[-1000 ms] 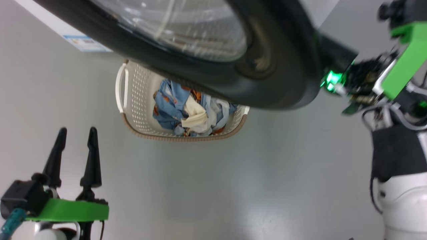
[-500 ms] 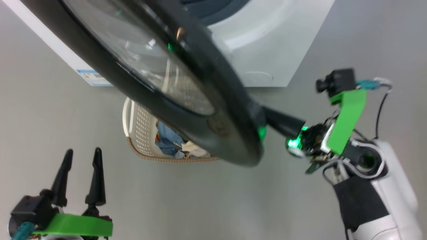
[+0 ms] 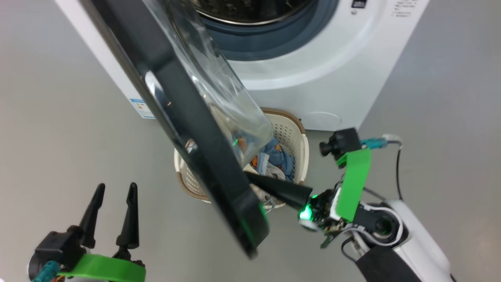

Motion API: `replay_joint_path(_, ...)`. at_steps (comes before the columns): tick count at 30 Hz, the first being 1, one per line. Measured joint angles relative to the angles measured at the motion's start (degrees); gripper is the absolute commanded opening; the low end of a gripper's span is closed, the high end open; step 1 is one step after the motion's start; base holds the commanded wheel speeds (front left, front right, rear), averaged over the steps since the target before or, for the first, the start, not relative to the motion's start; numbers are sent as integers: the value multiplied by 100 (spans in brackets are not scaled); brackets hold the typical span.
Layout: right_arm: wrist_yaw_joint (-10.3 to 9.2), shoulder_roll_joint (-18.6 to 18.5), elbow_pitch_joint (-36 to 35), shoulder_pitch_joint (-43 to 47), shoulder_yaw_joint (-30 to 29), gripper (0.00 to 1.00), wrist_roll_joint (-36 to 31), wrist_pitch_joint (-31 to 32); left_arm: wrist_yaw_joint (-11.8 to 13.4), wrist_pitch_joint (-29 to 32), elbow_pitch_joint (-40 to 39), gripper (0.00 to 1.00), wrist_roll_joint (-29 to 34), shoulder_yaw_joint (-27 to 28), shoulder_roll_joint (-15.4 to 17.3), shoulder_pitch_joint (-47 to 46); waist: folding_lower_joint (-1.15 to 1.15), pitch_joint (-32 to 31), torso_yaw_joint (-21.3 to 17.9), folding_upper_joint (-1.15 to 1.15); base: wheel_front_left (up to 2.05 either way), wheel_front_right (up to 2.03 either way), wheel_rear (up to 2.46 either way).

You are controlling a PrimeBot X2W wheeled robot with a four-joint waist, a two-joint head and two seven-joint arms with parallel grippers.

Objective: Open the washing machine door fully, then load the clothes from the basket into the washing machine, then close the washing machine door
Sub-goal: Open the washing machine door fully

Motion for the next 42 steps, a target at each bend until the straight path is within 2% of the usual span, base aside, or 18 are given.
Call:
replay_joint_path(10, 0, -8, 103, 158, 748, 0, 338, -480, 58, 0, 45, 100, -115, -160, 2, 147, 0, -353, 431, 0, 0, 0, 0)
replay_joint_path(18, 0, -9, 191, 158, 1040, 0, 530, -748, 60, 0, 51, 100, -152, -182, 5, 235, 0, -538, 691, 0, 0, 0, 0)
replay_joint_path(31, 0, -7, 376, 165, 1310, 0, 678, -1222, 92, 0, 114, 100, -158, -147, 9, 372, 0, -847, 702, 0, 0, 0, 0)
replay_joint_path(36, 0, 16, 146, 320, 1221, 0, 379, -1463, 90, 0, 102, 100, -159, -48, 12, 496, 0, -943, 605, 0, 0, 0, 0)
replay_joint_path(37, 0, 16, 146, 320, 1221, 7, 379, -1463, 90, 0, 102, 100, -159, -48, 12, 496, 0, -943, 605, 0, 0, 0, 0)
replay_joint_path(39, 0, 53, -3, 430, 1100, 41, 167, -1540, 87, 1, 101, 100, -157, 11, 13, 571, 0, -976, 561, 0, 0, 0, 0)
replay_joint_path(40, 0, 59, -82, 476, 1034, 60, 56, -1624, 82, 1, 102, 100, -157, 37, 13, 584, 1, -996, 541, 0, 0, 0, 0)
replay_joint_path(41, 0, 68, -164, 532, 950, 96, -34, -1682, 82, 1, 99, 100, -157, 64, 14, 584, 0, -1017, 521, 0, 0, 0, 0)
replay_joint_path(42, 0, 67, -254, 588, 879, 100, -136, -1737, 81, 0, 98, 100, -157, 87, 14, 584, 0, -1038, 500, 0, 0, 0, 0)
